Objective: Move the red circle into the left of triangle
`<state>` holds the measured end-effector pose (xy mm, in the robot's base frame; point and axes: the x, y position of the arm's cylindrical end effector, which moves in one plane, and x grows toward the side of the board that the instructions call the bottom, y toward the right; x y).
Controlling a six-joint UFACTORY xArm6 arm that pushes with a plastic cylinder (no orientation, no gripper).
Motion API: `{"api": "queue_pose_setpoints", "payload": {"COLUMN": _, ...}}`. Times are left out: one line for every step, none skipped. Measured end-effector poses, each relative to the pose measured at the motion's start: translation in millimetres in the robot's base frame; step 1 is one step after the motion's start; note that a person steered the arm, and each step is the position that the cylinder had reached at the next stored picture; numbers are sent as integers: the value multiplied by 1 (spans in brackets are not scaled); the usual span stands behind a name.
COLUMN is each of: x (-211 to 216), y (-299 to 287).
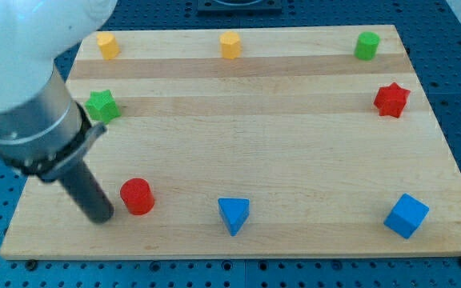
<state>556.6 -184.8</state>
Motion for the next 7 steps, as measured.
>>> {"api": "queue_pose_setpoints", "payload": {"x": -55, "y": 15}}
{"api": "queue_pose_setpoints", "payload": {"x": -40, "y": 29}}
{"api": "queue_pose_setpoints", "payload": {"x": -30, "y": 34}}
{"api": "queue_pose_setpoints", "payload": {"x": -30, "y": 24}}
{"api": "queue_pose_setpoints", "payload": {"x": -31, "y": 17}}
{"api": "queue_pose_setpoints", "payload": {"x": -3, "y": 18}}
{"api": "queue_pose_setpoints", "payload": {"x": -3, "y": 30}}
